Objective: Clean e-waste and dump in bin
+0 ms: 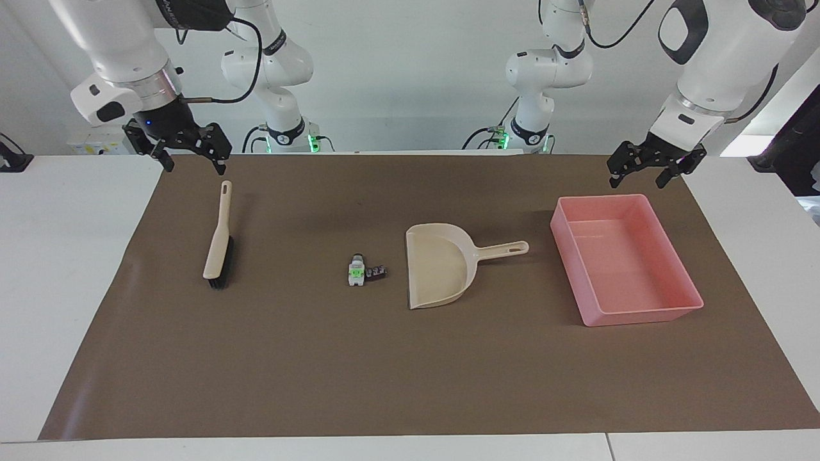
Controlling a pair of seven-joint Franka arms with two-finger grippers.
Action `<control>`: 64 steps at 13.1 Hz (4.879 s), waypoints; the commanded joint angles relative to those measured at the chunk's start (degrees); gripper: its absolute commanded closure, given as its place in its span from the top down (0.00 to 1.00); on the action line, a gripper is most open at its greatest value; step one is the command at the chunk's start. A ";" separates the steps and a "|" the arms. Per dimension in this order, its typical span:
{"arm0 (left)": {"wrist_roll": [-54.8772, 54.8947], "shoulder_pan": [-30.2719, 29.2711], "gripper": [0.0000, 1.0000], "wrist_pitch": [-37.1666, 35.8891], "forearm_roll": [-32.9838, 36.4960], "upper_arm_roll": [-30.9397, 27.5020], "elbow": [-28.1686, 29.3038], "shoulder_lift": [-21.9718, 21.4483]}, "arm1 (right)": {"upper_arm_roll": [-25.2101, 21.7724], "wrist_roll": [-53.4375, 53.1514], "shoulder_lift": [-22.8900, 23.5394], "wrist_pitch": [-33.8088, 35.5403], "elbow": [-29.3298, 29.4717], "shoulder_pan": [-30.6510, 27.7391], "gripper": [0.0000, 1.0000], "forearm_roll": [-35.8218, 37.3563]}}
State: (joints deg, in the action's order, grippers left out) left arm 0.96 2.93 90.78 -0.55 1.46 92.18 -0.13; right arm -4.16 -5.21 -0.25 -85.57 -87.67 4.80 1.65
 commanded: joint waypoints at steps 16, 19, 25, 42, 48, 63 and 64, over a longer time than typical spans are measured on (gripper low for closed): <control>3.67 0.93 1.00 3.58 0.46 0.38 2.38 -1.63 | -0.23 9.32 -15.47 -24.01 -37.36 -5.14 1.00 -0.33; 16.99 2.87 1.00 7.12 0.46 0.56 3.62 -1.89 | -0.23 12.74 -13.29 -26.31 -42.83 -7.52 1.00 -0.33; 40.84 10.51 1.00 11.43 0.38 0.73 9.23 -1.19 | -0.32 18.82 -10.30 -34.75 -52.15 -10.16 1.00 0.45; 39.03 27.92 1.00 25.32 15.05 0.64 14.78 17.36 | -0.23 17.25 -10.30 -38.09 -56.03 -12.98 0.44 0.63; 35.78 29.77 0.98 24.36 15.05 0.56 16.10 17.09 | -0.15 14.87 -9.95 -37.14 -54.81 -12.19 0.00 0.63; 34.54 29.68 0.00 24.27 17.33 0.38 14.00 16.56 | 1.17 8.74 -0.80 -26.78 -36.18 7.92 0.00 7.04; 34.54 29.68 0.00 23.92 18.30 0.38 13.56 16.65 | 1.17 6.63 -0.98 -26.50 -36.26 9.77 0.00 8.01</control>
State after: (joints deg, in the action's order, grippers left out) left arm 36.10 31.93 115.12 15.72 2.49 106.14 17.66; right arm -2.83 4.68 -2.07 -114.29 -125.96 11.55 7.25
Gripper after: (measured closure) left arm 0.665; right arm 0.744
